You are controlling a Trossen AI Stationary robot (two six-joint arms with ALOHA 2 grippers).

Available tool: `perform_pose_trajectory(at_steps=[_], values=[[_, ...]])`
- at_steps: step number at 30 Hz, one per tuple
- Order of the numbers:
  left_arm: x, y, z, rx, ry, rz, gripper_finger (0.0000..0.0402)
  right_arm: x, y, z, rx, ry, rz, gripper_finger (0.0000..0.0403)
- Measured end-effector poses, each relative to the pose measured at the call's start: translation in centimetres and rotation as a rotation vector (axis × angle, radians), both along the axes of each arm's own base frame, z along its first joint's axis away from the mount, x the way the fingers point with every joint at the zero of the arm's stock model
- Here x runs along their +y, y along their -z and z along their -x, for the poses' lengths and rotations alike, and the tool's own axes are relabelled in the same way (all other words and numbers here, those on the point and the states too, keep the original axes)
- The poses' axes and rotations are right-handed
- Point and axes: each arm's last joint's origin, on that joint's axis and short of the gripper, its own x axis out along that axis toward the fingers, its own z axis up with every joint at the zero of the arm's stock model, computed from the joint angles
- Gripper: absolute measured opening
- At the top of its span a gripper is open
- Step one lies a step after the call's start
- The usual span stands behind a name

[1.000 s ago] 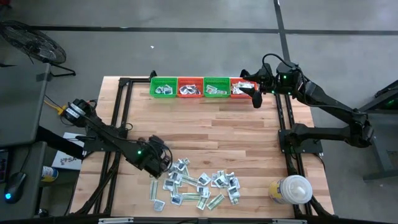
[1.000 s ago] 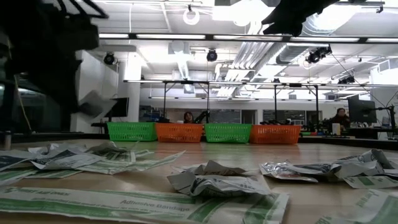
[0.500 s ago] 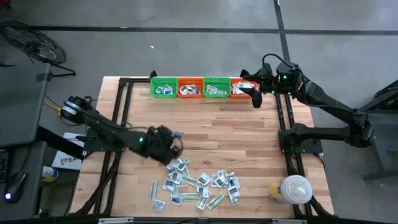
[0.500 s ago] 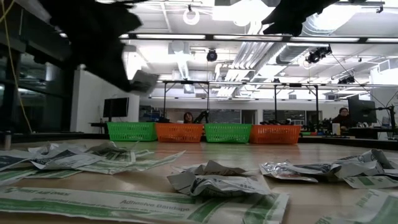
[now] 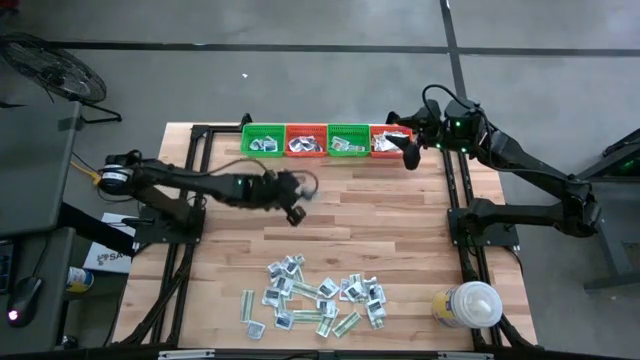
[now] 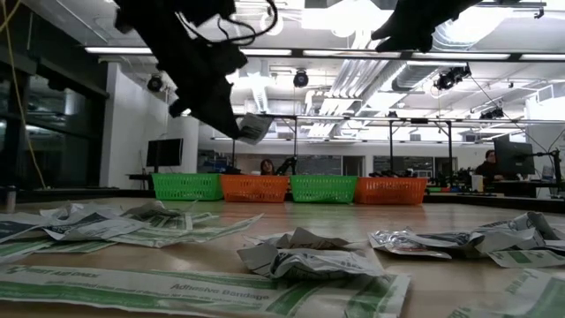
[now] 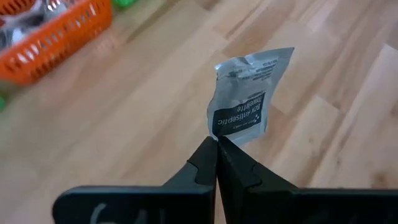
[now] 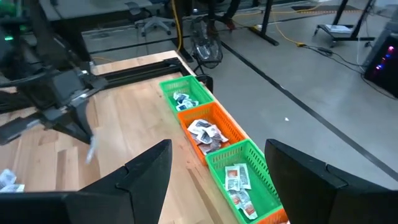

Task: Pick & Place First Aid Supplies
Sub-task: Put the gray towelette pack in the left orange bin

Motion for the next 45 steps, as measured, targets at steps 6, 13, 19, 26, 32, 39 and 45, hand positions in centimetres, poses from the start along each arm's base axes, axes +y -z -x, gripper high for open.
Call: perform_pose_trajectory(at_steps=[6,13,19,26,32,39,45], values=[[5.3,-0.2,0.3,0.007,0.073,0.011,0.0000,-0.2,0.0,0.1,-0.002,0.070,-0.009,0.0252],[11.2,-0.2,2.2,0.006,0.103,0.021,0.0000,-0.4,0.0,0.2,-0.014,0.175,-0.033,0.0252],[15.5,-0.7,4.2,-0.055,0.095,-0.021,0.0000,-0.5,0.0,0.3,-0.028,0.254,-0.051,0.0252],[19.4,-1.1,6.8,-0.057,0.027,-0.123,0.0000,-0.7,0.0,0.4,-0.022,0.311,-0.034,0.0252],[21.8,-1.4,7.9,-0.088,0.030,-0.173,0.0000,-0.7,0.0,0.5,-0.024,0.333,-0.034,0.0252],[24.7,-2.3,5.5,-0.018,0.166,-0.182,0.0000,-0.8,0.0,0.6,-0.034,0.375,-0.043,0.0252],[26.7,-2.4,3.7,0.159,0.300,-0.121,0.0000,-0.8,0.0,0.6,-0.039,0.406,-0.046,0.0252]])
